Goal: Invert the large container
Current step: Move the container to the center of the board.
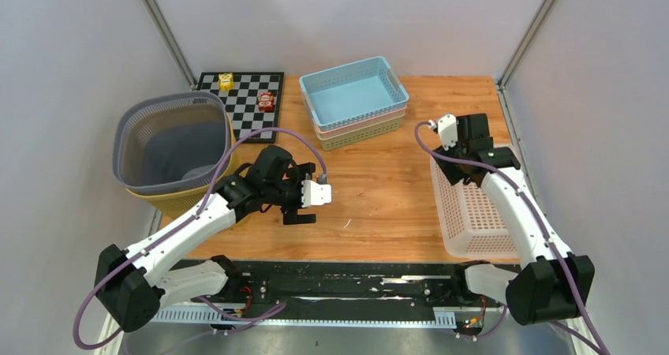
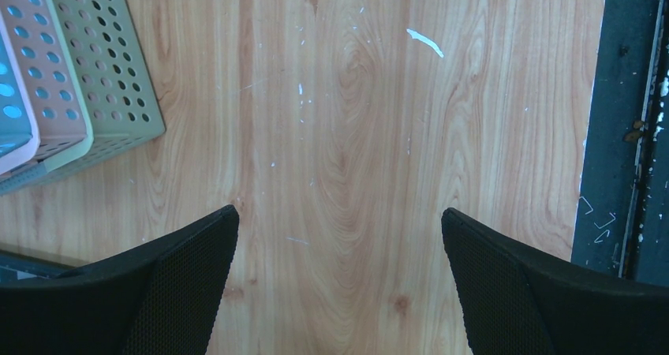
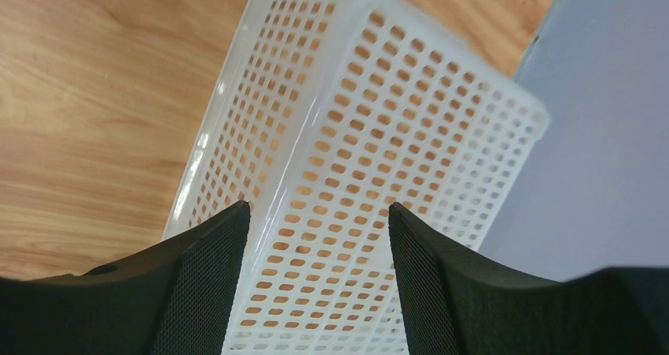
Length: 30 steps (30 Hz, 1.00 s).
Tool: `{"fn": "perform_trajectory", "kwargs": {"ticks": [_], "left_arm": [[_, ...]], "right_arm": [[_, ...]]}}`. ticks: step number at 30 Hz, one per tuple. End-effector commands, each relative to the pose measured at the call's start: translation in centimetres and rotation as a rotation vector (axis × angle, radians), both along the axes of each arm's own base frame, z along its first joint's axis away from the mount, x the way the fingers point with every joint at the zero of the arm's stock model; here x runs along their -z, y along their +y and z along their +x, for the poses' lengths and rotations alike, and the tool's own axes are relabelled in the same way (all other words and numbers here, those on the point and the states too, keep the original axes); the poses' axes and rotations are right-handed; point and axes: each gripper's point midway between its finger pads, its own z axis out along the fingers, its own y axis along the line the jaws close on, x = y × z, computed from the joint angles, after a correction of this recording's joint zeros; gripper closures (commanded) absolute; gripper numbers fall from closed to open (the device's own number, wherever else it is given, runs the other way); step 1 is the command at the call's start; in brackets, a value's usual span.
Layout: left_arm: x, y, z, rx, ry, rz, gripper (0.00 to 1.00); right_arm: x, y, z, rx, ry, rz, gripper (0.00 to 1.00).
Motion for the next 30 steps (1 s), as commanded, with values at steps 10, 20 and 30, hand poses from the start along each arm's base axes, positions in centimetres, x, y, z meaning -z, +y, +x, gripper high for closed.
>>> {"fn": "perform_trajectory", "kwargs": {"ticks": [10, 20, 30], "left_arm": [[-3.9, 1.8, 5.4, -0.214, -0.253, 0.02, 0.0], [-10.1, 1.4, 9.9, -0.275, -0.346, -0.033, 0.0], [-11.3, -4.4, 13.8, -0.196, -0.253, -0.111, 0.0]], "right_arm": [[-6.5, 3.0, 2.2, 0.048, -0.138, 0.239, 0.32], [-9.6, 8.4, 0.9, -0.126, -0.209, 0.511, 0.24], [-10.6, 11.9, -2.1, -0.36, -0.279, 0.63, 0.14]]}}
